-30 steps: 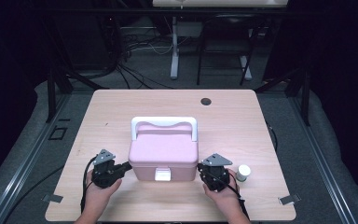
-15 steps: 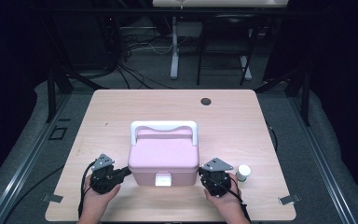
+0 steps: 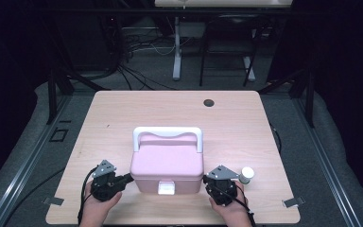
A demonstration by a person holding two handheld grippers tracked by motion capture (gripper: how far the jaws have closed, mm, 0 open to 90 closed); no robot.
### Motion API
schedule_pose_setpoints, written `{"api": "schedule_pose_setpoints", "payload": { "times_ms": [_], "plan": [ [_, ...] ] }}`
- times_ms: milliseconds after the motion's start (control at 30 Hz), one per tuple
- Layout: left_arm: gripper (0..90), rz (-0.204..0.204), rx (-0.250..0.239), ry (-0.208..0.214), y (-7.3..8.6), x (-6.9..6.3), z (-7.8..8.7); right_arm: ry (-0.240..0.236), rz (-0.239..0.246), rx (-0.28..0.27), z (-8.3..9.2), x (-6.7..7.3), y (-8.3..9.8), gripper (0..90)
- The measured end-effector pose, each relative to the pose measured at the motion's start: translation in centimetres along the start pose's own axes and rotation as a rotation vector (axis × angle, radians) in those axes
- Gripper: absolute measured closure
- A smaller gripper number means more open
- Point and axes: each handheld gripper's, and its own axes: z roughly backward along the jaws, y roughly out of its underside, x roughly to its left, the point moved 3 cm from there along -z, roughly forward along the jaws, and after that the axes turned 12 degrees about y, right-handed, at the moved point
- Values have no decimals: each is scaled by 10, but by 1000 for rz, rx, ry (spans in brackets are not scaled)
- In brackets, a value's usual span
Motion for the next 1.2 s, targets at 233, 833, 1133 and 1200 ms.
{"api": "schedule_pose_setpoints", "payload": {
  "times_ms": [233,833,1133,1200],
  "plan": [
    [900,1,4,9,2,-4,1,-1,0,0,6,0,4,900],
    [899,-21,21,3,8,-14,6,-2,6,4,13,3,9,900],
    [899,-36,27,-4,10,-17,8,-5,3,16,17,4,11,900],
    [899,-29,27,-5,10,-17,8,-11,2,20,18,5,12,900]
  ]
}}
